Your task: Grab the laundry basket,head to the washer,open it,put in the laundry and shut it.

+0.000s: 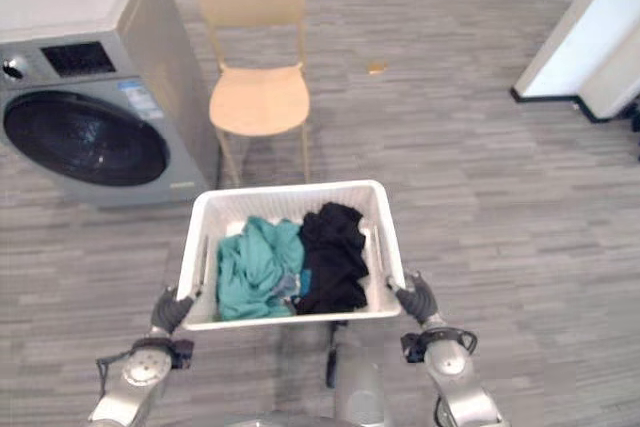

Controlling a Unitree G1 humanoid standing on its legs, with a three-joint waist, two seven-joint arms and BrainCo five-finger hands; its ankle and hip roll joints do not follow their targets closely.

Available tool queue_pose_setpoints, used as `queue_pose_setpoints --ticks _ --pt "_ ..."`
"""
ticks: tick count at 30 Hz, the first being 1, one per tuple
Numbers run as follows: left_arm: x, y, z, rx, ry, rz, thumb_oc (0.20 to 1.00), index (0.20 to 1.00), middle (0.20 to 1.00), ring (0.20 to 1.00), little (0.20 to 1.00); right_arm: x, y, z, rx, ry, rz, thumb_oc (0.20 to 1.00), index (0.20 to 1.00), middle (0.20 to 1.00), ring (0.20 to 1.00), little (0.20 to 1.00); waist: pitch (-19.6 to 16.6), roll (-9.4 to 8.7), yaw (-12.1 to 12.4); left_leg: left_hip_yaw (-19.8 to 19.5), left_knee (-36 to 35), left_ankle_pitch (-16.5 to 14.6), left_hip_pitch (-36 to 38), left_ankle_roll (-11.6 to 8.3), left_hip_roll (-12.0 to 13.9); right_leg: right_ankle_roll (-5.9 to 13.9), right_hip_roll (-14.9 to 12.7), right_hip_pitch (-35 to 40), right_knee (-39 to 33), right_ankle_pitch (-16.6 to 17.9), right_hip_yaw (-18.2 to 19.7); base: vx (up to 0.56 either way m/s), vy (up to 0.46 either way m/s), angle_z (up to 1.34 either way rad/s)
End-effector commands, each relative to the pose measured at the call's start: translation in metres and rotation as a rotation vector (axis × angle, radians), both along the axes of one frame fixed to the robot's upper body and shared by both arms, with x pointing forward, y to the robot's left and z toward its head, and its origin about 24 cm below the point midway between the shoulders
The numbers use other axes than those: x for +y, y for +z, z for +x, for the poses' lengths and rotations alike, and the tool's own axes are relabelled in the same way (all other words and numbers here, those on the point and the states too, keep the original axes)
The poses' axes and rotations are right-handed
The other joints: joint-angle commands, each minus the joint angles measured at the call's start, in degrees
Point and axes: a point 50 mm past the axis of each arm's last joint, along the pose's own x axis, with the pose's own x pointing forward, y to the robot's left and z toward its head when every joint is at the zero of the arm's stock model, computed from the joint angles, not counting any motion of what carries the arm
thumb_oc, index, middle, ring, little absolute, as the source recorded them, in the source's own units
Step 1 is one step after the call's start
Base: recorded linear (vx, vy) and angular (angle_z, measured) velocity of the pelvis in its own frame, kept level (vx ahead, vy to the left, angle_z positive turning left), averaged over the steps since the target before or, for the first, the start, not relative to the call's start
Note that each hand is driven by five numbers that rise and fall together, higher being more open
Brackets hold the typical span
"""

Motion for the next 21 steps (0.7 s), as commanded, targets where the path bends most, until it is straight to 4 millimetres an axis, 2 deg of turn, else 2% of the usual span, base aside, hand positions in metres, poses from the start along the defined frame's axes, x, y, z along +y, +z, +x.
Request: queue_pose_setpoints --ticks 1,2,3,4,5,6,7,8,10,11,13,16,18,21 --pt "-0.010 0.052 0.032 -0.309 -0.075 -0.099 0.200 0.200 0.200 0.200 0.200 0.009 0.053 0.030 -0.288 0.076 0.128 0.200 0.200 0.200 0.200 0.200 -2.87 -1.26 -1.00 -0.69 8.73 1.69 -3.48 -2.16 4.14 3.51 0.00 3.87 1.89 -3.13 0.32 0.55 -0.351 0.59" --pt "-0.013 0.050 0.032 -0.304 -0.079 -0.106 0.200 0.200 0.200 0.200 0.200 0.005 0.052 0.029 -0.285 0.062 0.116 0.200 0.200 0.200 0.200 0.200 -3.16 -0.90 -0.91 -0.16 13.35 4.91 -5.00 -3.21 5.42 2.76 -0.02 5.11 1.74 -3.24 -0.16 0.37 -0.357 0.66" --pt "-0.016 0.052 0.033 -0.308 -0.094 -0.118 0.200 0.200 0.200 0.200 0.200 -0.001 0.054 0.030 -0.292 0.047 0.099 0.200 0.200 0.200 0.200 0.200 -2.54 -0.96 -0.53 1.08 24.95 11.29 -10.52 -4.10 7.88 0.89 0.21 8.19 0.98 -4.65 -1.75 0.28 -0.292 0.65" --pt "-0.016 0.052 0.033 -0.308 -0.094 -0.118 0.200 0.200 0.200 0.200 0.200 -0.001 0.054 0.030 -0.292 0.046 0.100 0.200 0.200 0.200 0.200 0.200 -2.61 -0.94 -0.66 0.86 25.42 11.18 -10.94 -4.18 7.96 0.82 0.24 8.10 0.94 -4.60 -1.91 0.35 -0.351 0.61" --pt "-0.017 0.052 0.032 -0.308 -0.094 -0.132 0.200 0.200 0.200 0.200 0.200 -0.005 0.054 0.029 -0.288 0.032 0.097 0.200 0.200 0.200 0.200 0.200 -2.09 -1.25 0.19 3.61 29.73 11.74 -14.98 -3.50 9.10 -0.81 0.79 11.59 0.10 -6.89 -2.83 0.17 -0.149 0.27" --pt "-0.017 0.053 0.032 -0.309 -0.094 -0.131 0.200 0.200 0.200 0.200 0.200 -0.004 0.054 0.029 -0.289 0.032 0.098 0.200 0.200 0.200 0.200 0.200 -2.22 -1.50 0.16 3.64 29.59 12.01 -15.19 -3.40 8.83 -0.80 0.54 11.39 -0.01 -6.70 -2.79 0.38 -0.229 0.11" --pt "-0.018 0.052 0.033 -0.305 -0.093 -0.141 0.200 0.200 0.200 0.200 0.200 -0.006 0.053 0.029 -0.281 0.025 0.095 0.200 0.200 0.200 0.200 0.200 -1.59 -1.73 1.54 5.31 28.97 9.16 -19.63 -2.56 7.33 -0.97 0.64 14.24 -0.44 -8.66 -3.03 0.30 -0.098 -0.09" --pt "-0.018 0.051 0.032 -0.303 -0.094 -0.143 0.200 0.200 0.200 0.200 0.200 -0.007 0.053 0.028 -0.278 0.021 0.091 0.200 0.200 0.200 0.200 0.200 -1.52 -1.75 1.99 6.27 26.54 8.00 -20.83 -2.15 7.03 -0.74 0.54 15.42 -0.49 -9.52 -3.21 0.30 -0.097 -0.03" --pt "-0.019 0.050 0.032 -0.298 -0.100 -0.142 0.200 0.200 0.200 0.200 0.200 -0.008 0.052 0.027 -0.275 0.017 0.090 0.200 0.200 0.200 0.200 0.200 -1.46 -2.02 2.32 7.34 22.94 8.02 -22.16 -1.87 6.58 -0.56 0.14 16.07 -0.45 -10.27 -3.69 0.31 -0.004 -0.30" --pt "-0.016 0.048 0.030 -0.284 -0.092 -0.129 0.200 0.200 0.200 0.200 0.200 -0.009 0.049 0.025 -0.264 0.001 0.089 0.200 0.200 0.200 0.200 0.200 -1.37 -0.93 3.66 7.71 12.17 11.11 -25.31 -2.31 5.89 -0.28 1.60 19.69 -0.37 -13.08 -3.88 0.58 0.026 -0.30" --pt "-0.014 0.048 0.028 -0.282 -0.079 -0.128 0.200 0.200 0.200 0.200 0.200 -0.008 0.046 0.023 -0.251 -0.006 0.086 0.200 0.200 0.200 0.200 0.200 -1.20 -0.12 5.32 5.68 3.35 16.83 -28.27 -3.71 5.92 -0.62 3.02 23.00 0.39 -15.79 -3.24 0.53 0.049 0.20" --pt "-0.013 0.048 0.027 -0.277 -0.072 -0.126 0.200 0.200 0.200 0.200 0.200 -0.009 0.046 0.023 -0.251 -0.009 0.077 0.200 0.200 0.200 0.200 0.200 -1.28 -0.18 5.84 6.05 0.44 18.39 -29.27 -3.94 6.14 -0.58 3.04 25.27 1.43 -17.77 -2.74 0.38 0.076 -0.12" --pt "-0.012 0.049 0.027 -0.280 -0.079 -0.121 0.200 0.200 0.200 0.200 0.200 -0.008 0.046 0.023 -0.253 -0.002 0.077 0.200 0.200 0.200 0.200 0.200 -2.57 0.49 6.12 8.48 -0.37 19.81 -28.44 -3.64 7.07 -0.17 3.07 27.29 2.85 -19.51 -2.16 0.39 0.156 0.14" --pt "-0.012 0.048 0.028 -0.275 -0.084 -0.113 0.200 0.200 0.200 0.200 0.200 -0.006 0.044 0.022 -0.247 -0.002 0.082 0.200 0.200 0.200 0.200 0.200 -3.93 0.10 6.39 8.41 1.92 19.56 -28.27 -3.05 6.65 0.63 1.85 28.53 3.93 -19.95 -2.00 0.41 0.179 -0.09"
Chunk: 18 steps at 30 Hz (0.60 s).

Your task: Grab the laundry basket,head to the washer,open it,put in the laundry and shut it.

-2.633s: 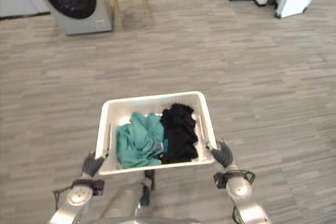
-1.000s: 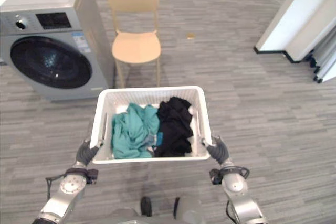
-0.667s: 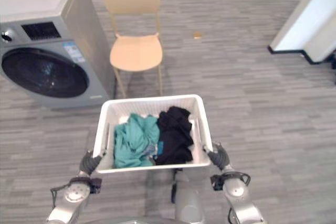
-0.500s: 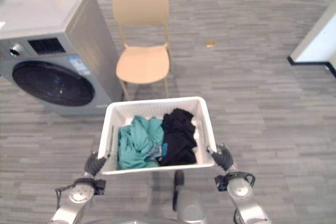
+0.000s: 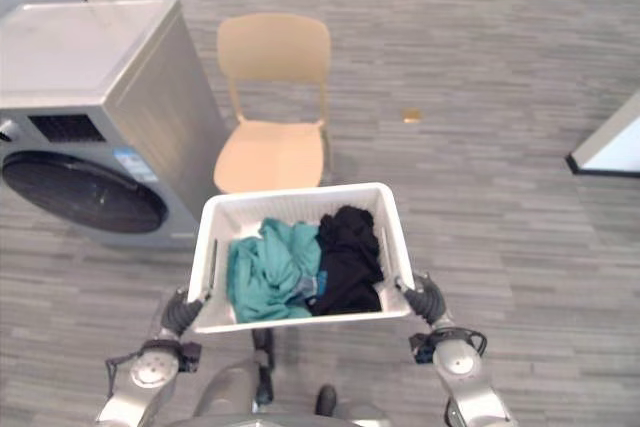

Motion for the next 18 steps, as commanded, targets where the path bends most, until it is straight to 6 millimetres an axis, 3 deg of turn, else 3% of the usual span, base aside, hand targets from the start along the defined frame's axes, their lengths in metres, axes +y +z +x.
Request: queue_pose_setpoints --ticks 1,3,6,10,12,13,14,18 --pt "-0.004 0.048 0.028 -0.276 -0.054 -0.092 0.200 0.200 0.200 0.200 0.200 0.006 0.038 0.021 -0.223 0.030 0.095 0.200 0.200 0.200 0.200 0.200 -4.27 -1.82 1.55 -0.11 1.04 0.82 1.01 -0.69 -0.71 9.03 -7.72 -1.26 11.91 -4.44 3.32 0.26 0.147 -0.09" --pt "-0.003 0.049 0.029 -0.277 -0.062 -0.087 0.200 0.200 0.200 0.200 0.200 0.011 0.036 0.021 -0.220 0.044 0.103 0.200 0.200 0.200 0.200 0.200 -4.95 -2.88 1.64 0.22 2.38 -1.46 2.00 0.85 -2.17 10.94 -10.04 -2.40 16.46 -0.01 4.79 0.36 0.236 -0.08" --pt "0.003 0.054 0.034 -0.297 -0.062 -0.058 0.200 0.200 0.200 0.200 0.200 0.018 0.037 0.026 -0.231 0.066 0.111 0.200 0.200 0.200 0.200 0.200 -4.23 -2.95 1.26 0.30 1.96 -5.30 6.27 3.53 -3.73 13.14 -11.73 -9.53 28.27 7.45 6.90 0.24 0.182 -0.05" --pt "0.005 0.056 0.036 -0.309 -0.057 -0.050 0.200 0.200 0.200 0.200 0.200 0.023 0.038 0.029 -0.229 0.094 0.109 0.200 0.200 0.200 0.200 0.200 -3.04 -1.93 0.14 -0.64 -0.32 -7.03 11.01 4.12 -4.18 11.45 -9.63 -16.75 28.79 5.18 5.93 0.23 0.085 -0.06" --pt "0.005 0.057 0.034 -0.311 -0.057 -0.056 0.200 0.200 0.200 0.200 0.200 0.022 0.038 0.030 -0.224 0.093 0.108 0.200 0.200 0.200 0.200 0.200 -1.95 -1.55 -1.14 -1.54 -1.75 -8.10 14.09 3.84 -4.73 10.57 -7.33 -21.46 22.36 3.65 3.87 0.32 0.019 -0.03" --pt "0.005 0.057 0.034 -0.310 -0.056 -0.057 0.200 0.200 0.200 0.200 0.200 0.022 0.038 0.030 -0.223 0.093 0.108 0.200 0.200 0.200 0.200 0.200 -1.82 -1.48 -1.31 -1.71 -1.81 -8.16 14.31 3.81 -4.69 10.57 -7.31 -21.15 22.26 3.58 3.69 0.34 -0.030 0.01" --pt "0.004 0.055 0.034 -0.306 -0.053 -0.057 0.200 0.200 0.200 0.200 0.200 0.020 0.037 0.030 -0.219 0.081 0.101 0.200 0.200 0.200 0.200 0.200 -0.94 -2.02 -2.13 -2.83 -2.19 -9.06 15.96 3.46 -5.73 10.77 -6.29 -23.61 16.00 4.46 3.01 0.19 -0.032 0.05" --pt "0.005 0.050 0.033 -0.291 -0.057 -0.037 0.200 0.200 0.200 0.200 0.200 0.017 0.033 0.026 -0.201 0.086 0.073 0.200 0.200 0.200 0.200 0.200 -0.66 -2.27 -3.01 -4.29 -2.13 -10.91 17.88 3.10 -6.54 10.89 -6.41 -23.34 12.22 6.06 1.75 0.23 -0.074 0.27"
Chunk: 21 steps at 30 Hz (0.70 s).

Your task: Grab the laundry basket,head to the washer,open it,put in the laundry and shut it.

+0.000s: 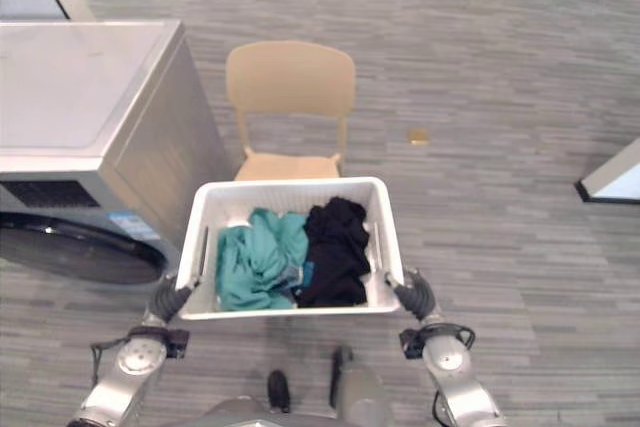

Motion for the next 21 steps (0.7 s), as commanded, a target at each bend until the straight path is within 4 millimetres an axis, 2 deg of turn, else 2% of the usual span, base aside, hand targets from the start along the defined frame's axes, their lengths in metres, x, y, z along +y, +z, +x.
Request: queue_pose_setpoints --ticks 1,3,5,6,7,9,11,14,16,18,21 --pt "-0.013 0.038 0.021 -0.241 -0.049 -0.111 0.200 0.200 0.200 0.200 0.200 0.004 0.035 0.023 -0.196 0.059 0.057 0.200 0.200 0.200 0.200 0.200 -0.33 -0.20 -0.27 -3.49 4.59 -5.80 0.69 -3.42 1.57 0.59 1.92 5.45 -7.62 7.38 -2.61 0.23 -0.105 0.34" --pt "-0.017 0.032 0.018 -0.219 -0.058 -0.109 0.200 0.200 0.200 0.200 0.200 0.002 0.029 0.019 -0.174 0.048 0.044 0.200 0.200 0.200 0.200 0.200 -1.27 -0.43 -0.35 -4.01 7.01 -7.70 0.90 -4.34 1.62 -0.46 2.04 7.94 -9.22 7.05 -1.64 0.24 -0.112 0.33" --pt "-0.020 0.027 0.018 -0.196 -0.062 -0.116 0.200 0.200 0.200 0.200 0.200 -0.003 0.026 0.017 -0.163 0.036 0.022 0.200 0.200 0.200 0.200 0.200 -2.16 -0.82 -0.34 -2.99 11.20 -8.64 -0.34 -5.81 2.57 -1.15 1.10 10.39 -11.21 7.12 -3.19 0.23 -0.157 0.61" --pt "-0.021 0.025 0.019 -0.191 -0.063 -0.114 0.200 0.200 0.200 0.200 0.200 -0.004 0.026 0.017 -0.162 0.028 0.018 0.200 0.200 0.200 0.200 0.200 -2.02 -0.94 -0.51 -2.80 15.01 -8.51 -1.71 -6.36 3.36 -1.59 1.11 11.56 -12.04 7.02 -3.55 0.19 -0.170 0.72" --pt "-0.022 0.022 0.022 -0.180 -0.058 -0.102 0.200 0.200 0.200 0.200 0.200 -0.008 0.025 0.019 -0.157 0.021 -0.002 0.200 0.200 0.200 0.200 0.200 -1.30 -1.18 -0.12 -2.46 20.76 -6.31 -5.08 -7.32 4.51 -2.69 0.94 13.63 -13.00 6.35 -4.16 0.11 -0.113 0.56" --pt "-0.022 0.022 0.025 -0.179 -0.052 -0.093 0.200 0.200 0.200 0.200 0.200 -0.009 0.025 0.020 -0.156 0.017 -0.009 0.200 0.200 0.200 0.200 0.200 -1.06 -1.21 -0.08 -2.46 21.76 -6.31 -6.65 -7.22 5.01 -2.99 0.83 14.29 -13.48 5.94 -4.50 0.09 -0.039 0.25" --pt "-0.021 0.018 0.026 -0.167 -0.038 -0.069 0.200 0.200 0.200 0.200 0.200 -0.008 0.024 0.021 -0.150 0.022 -0.026 0.200 0.200 0.200 0.200 0.200 -1.35 -1.32 0.47 -2.62 18.43 -6.59 -7.89 -6.78 5.54 -2.88 0.69 15.39 -14.00 5.04 -4.57 0.16 0.024 0.14" --pt "-0.020 0.015 0.028 -0.157 -0.011 -0.053 0.200 0.200 0.200 0.200 0.200 -0.005 0.020 0.023 -0.141 0.021 -0.024 0.200 0.200 0.200 0.200 0.200 -1.51 -0.47 1.12 -5.07 12.06 -2.54 -8.62 -7.87 6.89 -2.91 1.47 16.52 -14.23 3.80 -3.80 0.16 0.080 -0.01" --pt "-0.023 0.015 0.035 -0.161 -0.002 -0.049 0.200 0.200 0.200 0.200 0.200 -0.004 0.019 0.027 -0.140 0.008 -0.022 0.200 0.200 0.200 0.200 0.200 -0.51 -0.24 1.47 -5.90 10.57 0.46 -11.17 -8.82 8.21 -3.11 1.36 17.02 -13.89 2.78 -3.54 0.09 0.112 -0.16" --pt "-0.024 0.014 0.038 -0.160 0.009 -0.051 0.200 0.200 0.200 0.200 0.200 -0.002 0.017 0.028 -0.135 0.006 -0.013 0.200 0.200 0.200 0.200 0.200 -0.46 0.62 1.10 -4.77 7.66 0.79 -9.78 -9.08 9.01 -2.89 1.51 16.85 -13.63 2.15 -3.41 0.11 0.194 -0.25" --pt "-0.024 0.014 0.041 -0.164 0.008 -0.037 0.200 0.200 0.200 0.200 0.200 0.006 0.016 0.034 -0.145 0.003 -0.004 0.200 0.200 0.200 0.200 0.200 -0.12 1.50 0.68 -4.62 7.56 0.22 -9.48 -8.73 8.51 -2.91 0.83 16.41 -13.13 2.14 -2.33 0.08 0.167 -0.33"
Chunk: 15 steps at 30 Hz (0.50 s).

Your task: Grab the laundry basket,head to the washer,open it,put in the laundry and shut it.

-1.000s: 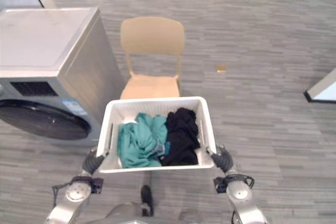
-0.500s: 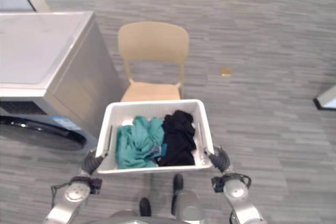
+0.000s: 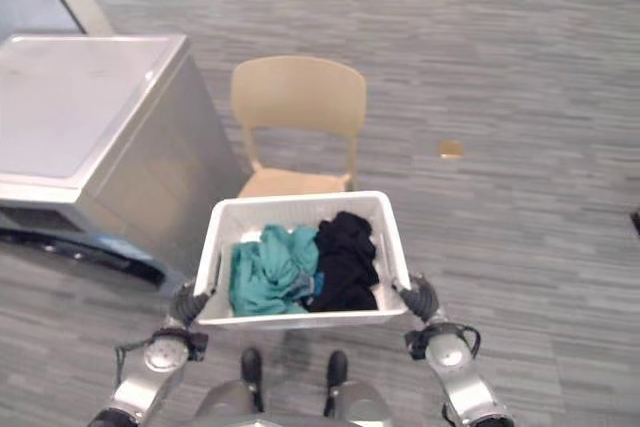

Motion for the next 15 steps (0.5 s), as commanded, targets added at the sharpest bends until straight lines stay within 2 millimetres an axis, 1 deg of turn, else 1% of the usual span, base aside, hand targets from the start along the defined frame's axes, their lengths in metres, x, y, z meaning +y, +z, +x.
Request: queue_pose_setpoints --ticks 1,2,3,4,5,6,7,8,12,13,14,15 --pt "-0.004 0.037 0.035 -0.238 -0.015 -0.030 0.200 0.200 0.200 0.200 0.200 0.018 0.031 0.027 -0.203 0.033 0.099 0.200 0.200 0.200 0.200 0.200 -0.92 -0.32 -0.04 0.84 1.28 -1.33 -0.16 -1.41 -1.89 6.71 -3.69 1.41 2.97 -5.72 1.99 0.04 0.159 -0.19" --pt "-0.004 0.040 0.039 -0.254 -0.018 -0.026 0.200 0.200 0.200 0.200 0.200 0.020 0.032 0.030 -0.215 0.036 0.100 0.200 0.200 0.200 0.200 0.200 -0.54 -0.40 -0.07 0.94 1.66 -1.68 -0.45 -1.20 -2.07 6.87 -3.93 1.06 3.04 -5.54 2.54 -0.03 0.136 -0.09" --pt "-0.004 0.046 0.046 -0.283 -0.014 -0.020 0.200 0.200 0.200 0.200 0.200 0.026 0.035 0.038 -0.231 0.050 0.100 0.200 0.200 0.200 0.200 0.200 0.44 -0.61 -0.03 1.22 2.49 -2.46 -1.73 -0.67 -2.48 7.15 -4.33 -0.50 3.47 -5.05 3.59 -0.03 0.136 -0.15" --pt "-0.004 0.046 0.046 -0.284 -0.014 -0.020 0.200 0.200 0.200 0.200 0.200 0.026 0.035 0.038 -0.232 0.050 0.100 0.200 0.200 0.200 0.200 0.200 0.41 -0.63 0.02 1.27 2.61 -2.53 -1.89 -0.65 -2.46 7.17 -4.34 -0.67 3.55 -5.06 3.67 -0.15 0.143 -0.20" --pt "-0.005 0.053 0.056 -0.314 -0.008 -0.012 0.200 0.200 0.200 0.200 0.200 0.032 0.039 0.046 -0.251 0.060 0.096 0.200 0.200 0.200 0.200 0.200 1.51 -1.01 0.03 1.73 3.63 -3.22 -4.28 -0.20 -2.83 7.50 -4.65 -3.74 4.20 -4.30 4.61 -0.11 0.064 -0.29" --pt "-0.005 0.053 0.057 -0.315 -0.008 -0.012 0.200 0.200 0.200 0.200 0.200 0.032 0.039 0.047 -0.252 0.060 0.096 0.200 0.200 0.200 0.200 0.200 1.38 -1.01 0.07 1.78 3.75 -3.27 -4.54 -0.18 -2.80 7.50 -4.64 -4.02 4.30 -4.32 4.68 -0.22 0.145 -0.31" --pt "-0.006 0.060 0.067 -0.348 0.002 0.000 0.200 0.200 0.200 0.200 0.200 0.040 0.045 0.057 -0.277 0.078 0.097 0.200 0.200 0.200 0.200 0.200 2.27 -1.48 0.15 2.51 4.79 -4.06 -7.24 0.42 -3.20 7.81 -4.84 -7.44 5.18 -3.54 5.94 -0.11 0.084 -0.18" --pt "-0.006 0.060 0.067 -0.349 0.002 0.000 0.200 0.200 0.200 0.200 0.200 0.040 0.045 0.057 -0.278 0.078 0.097 0.200 0.200 0.200 0.200 0.200 2.22 -1.48 0.17 2.54 4.86 -4.10 -7.36 0.42 -3.19 7.81 -4.84 -7.57 5.23 -3.54 5.97 -0.17 0.108 -0.08" --pt "-0.012 0.076 0.092 -0.418 0.021 0.017 0.200 0.200 0.200 0.200 0.200 0.061 0.059 0.081 -0.337 0.113 0.117 0.200 0.200 0.200 0.200 0.200 3.44 -2.54 0.32 3.45 6.15 -4.15 -13.43 1.30 -4.12 8.19 -5.19 -14.71 6.43 -1.36 7.37 -0.13 0.069 -0.22" --pt "-0.012 0.076 0.092 -0.418 0.021 0.017 0.200 0.200 0.200 0.200 0.200 0.061 0.059 0.081 -0.337 0.113 0.117 0.200 0.200 0.200 0.200 0.200 3.43 -2.54 0.31 3.45 6.16 -4.15 -13.44 1.30 -4.12 8.19 -5.19 -14.71 6.43 -1.36 7.37 -0.14 0.098 -0.09" --pt "-0.017 0.089 0.113 -0.460 0.048 0.030 0.200 0.200 0.200 0.200 0.200 0.080 0.069 0.100 -0.370 0.137 0.132 0.200 0.200 0.200 0.200 0.200 4.79 -2.88 0.41 3.51 6.60 -3.58 -16.78 1.69 -4.93 8.36 -5.82 -18.27 6.46 -0.04 7.74 -0.11 0.068 -0.02" --pt "-0.017 0.089 0.113 -0.461 0.048 0.030 0.200 0.200 0.200 0.200 0.200 0.080 0.070 0.100 -0.370 0.137 0.132 0.200 0.200 0.200 0.200 0.200 4.80 -2.89 0.40 3.51 6.61 -3.58 -16.82 1.69 -4.93 8.36 -5.82 -18.32 6.48 -0.05 7.73 -0.04 0.092 -0.11"
